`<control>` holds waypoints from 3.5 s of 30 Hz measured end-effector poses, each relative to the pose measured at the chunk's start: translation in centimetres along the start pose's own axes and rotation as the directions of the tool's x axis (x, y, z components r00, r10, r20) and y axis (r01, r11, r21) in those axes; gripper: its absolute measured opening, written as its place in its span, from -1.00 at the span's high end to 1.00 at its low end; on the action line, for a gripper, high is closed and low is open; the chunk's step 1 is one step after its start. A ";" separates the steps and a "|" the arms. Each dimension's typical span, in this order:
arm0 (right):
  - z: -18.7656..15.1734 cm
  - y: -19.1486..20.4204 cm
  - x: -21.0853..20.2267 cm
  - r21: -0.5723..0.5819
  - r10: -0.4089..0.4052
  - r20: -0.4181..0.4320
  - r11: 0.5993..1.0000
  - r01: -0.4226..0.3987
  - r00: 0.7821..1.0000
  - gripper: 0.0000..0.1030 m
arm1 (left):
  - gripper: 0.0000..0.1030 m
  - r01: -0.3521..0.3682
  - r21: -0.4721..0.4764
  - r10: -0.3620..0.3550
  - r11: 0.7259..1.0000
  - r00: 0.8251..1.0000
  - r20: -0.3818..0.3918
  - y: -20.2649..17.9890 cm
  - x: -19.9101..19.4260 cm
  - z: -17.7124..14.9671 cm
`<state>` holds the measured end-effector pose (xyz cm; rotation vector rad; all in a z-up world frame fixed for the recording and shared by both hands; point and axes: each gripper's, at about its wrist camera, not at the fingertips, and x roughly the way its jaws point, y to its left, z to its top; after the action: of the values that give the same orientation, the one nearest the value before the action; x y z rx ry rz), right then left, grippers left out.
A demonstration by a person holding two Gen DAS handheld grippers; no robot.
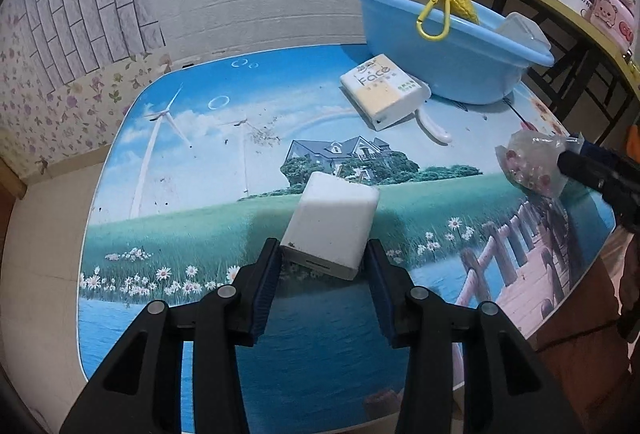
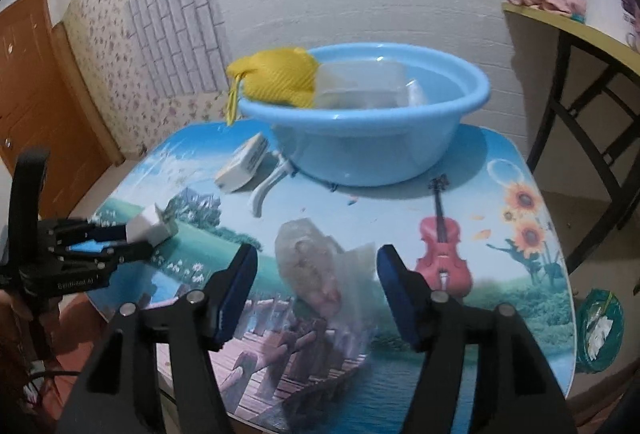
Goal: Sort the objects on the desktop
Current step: 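Grasp the white charger with the left gripper while the right gripper grasps the pink bead bag, then lift the charger with the left gripper while the right gripper lifts the bead bag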
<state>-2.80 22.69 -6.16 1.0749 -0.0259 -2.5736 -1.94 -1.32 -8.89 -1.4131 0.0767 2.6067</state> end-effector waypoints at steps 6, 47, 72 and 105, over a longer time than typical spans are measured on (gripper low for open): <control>-0.6 0.6 2.1 -0.043 0.000 -0.049 0.999 -0.003 0.999 -0.20 | -0.16 -0.016 0.006 0.016 1.000 1.000 0.010 0.1 0.6 0.5; -1.6 0.5 3.6 -0.083 -0.028 -0.026 0.996 0.026 0.999 0.28 | -0.99 -0.024 0.004 0.024 1.000 0.995 0.099 -1.1 1.3 -0.7; -1.4 -0.2 2.7 -0.025 -0.032 -0.026 0.999 0.031 0.999 0.56 | 0.28 0.030 0.056 -0.035 0.998 0.994 0.103 -2.5 0.2 -0.5; 0.5 -0.1 -1.2 -0.026 0.048 0.076 0.999 -0.047 0.996 0.60 | 0.28 0.049 0.017 -0.051 0.999 0.988 0.147 -3.9 -3.9 2.5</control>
<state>-2.42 23.09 -5.01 0.9545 -0.0390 -2.5649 -1.26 2.31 -4.10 -1.1969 0.0390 2.6543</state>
